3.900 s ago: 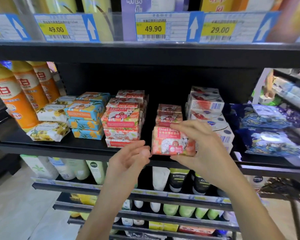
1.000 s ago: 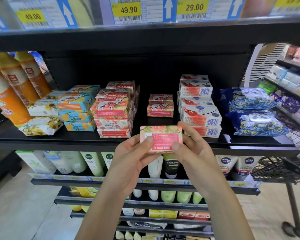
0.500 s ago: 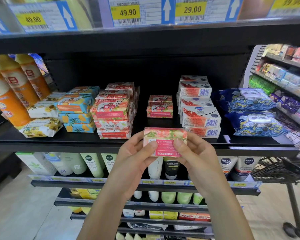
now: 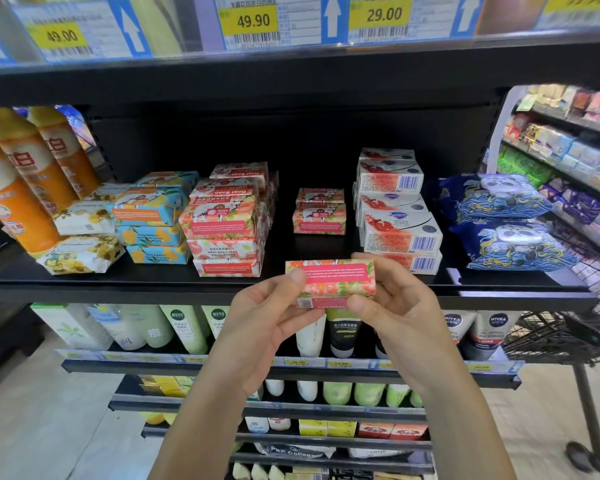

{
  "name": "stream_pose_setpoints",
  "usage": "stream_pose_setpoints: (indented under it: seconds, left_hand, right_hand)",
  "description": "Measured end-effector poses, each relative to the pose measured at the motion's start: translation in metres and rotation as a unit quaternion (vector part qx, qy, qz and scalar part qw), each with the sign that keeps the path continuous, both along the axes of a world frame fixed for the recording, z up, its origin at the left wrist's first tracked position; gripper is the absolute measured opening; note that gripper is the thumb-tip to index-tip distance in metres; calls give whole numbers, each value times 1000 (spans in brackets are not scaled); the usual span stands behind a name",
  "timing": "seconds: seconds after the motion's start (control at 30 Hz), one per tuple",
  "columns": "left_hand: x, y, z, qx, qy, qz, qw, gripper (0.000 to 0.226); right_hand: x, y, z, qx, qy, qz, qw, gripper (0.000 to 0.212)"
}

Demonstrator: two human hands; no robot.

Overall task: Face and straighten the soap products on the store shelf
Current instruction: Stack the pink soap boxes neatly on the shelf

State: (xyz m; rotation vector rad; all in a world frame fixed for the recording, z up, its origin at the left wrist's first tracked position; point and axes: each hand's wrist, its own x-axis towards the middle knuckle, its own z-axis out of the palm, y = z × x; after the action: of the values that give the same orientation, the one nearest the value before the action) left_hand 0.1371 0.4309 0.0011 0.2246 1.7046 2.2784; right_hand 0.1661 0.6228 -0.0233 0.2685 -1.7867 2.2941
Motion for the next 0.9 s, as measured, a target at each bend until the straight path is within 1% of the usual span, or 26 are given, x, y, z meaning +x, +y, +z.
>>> stream_pose_setpoints:
  seconds: [0.13, 0.2, 0.27, 0.3, 0.43, 0.57, 0.6, 0.63, 0.7, 0.73, 0.8, 0.83, 0.9]
  left_hand:
    - [1, 1, -1, 2, 9, 5, 1000, 49]
    - [1, 1, -2, 2, 11, 6, 1000, 46]
    - [1, 2, -2, 9, 8, 5, 1000, 51]
    - [1, 2, -2, 13, 4, 4, 1000, 55]
    - [1, 3, -3, 17, 2, 11, 1000, 55]
    - [2, 5, -3, 26, 5, 13, 1000, 63]
    - [2, 5, -3, 27, 10, 12, 1000, 64]
    - [2, 6, -3, 25, 14, 10, 1000, 66]
    - [0, 6, -3, 17, 19, 12, 1000, 64]
    - [0, 6, -2, 17, 15, 16, 1000, 64]
    - [0, 7, -1, 20, 3, 22, 1000, 63]
    - [0, 6, -1, 15, 3, 19, 1000, 59]
    - [2, 7, -1, 0, 9, 8, 1000, 49]
  right_hand:
    - [0, 0, 1, -1, -49, 8, 999, 64]
    - [0, -1, 2, -3, -76, 7, 997, 74]
    - [1, -3, 3, -6, -97, 7, 995, 85]
    - [2, -3, 4, -7, -104, 7, 995, 85]
    - [4, -3, 7, -30, -113, 15, 993, 58]
    - [4, -2, 7, -41, -99, 22, 994, 50]
    - [3, 0, 5, -44, -94, 25, 994, 51]
    - [2, 1, 3, -44, -91, 26, 995, 58]
    - [1, 4, 0, -29, -79, 35, 996, 77]
    - [1, 5, -2, -22, -72, 35, 996, 78]
    - [1, 7, -4, -20, -53, 33, 998, 69]
    - [1, 7, -3, -17, -45, 34, 998, 68]
    - [1, 9, -3, -1, -30, 41, 999, 72]
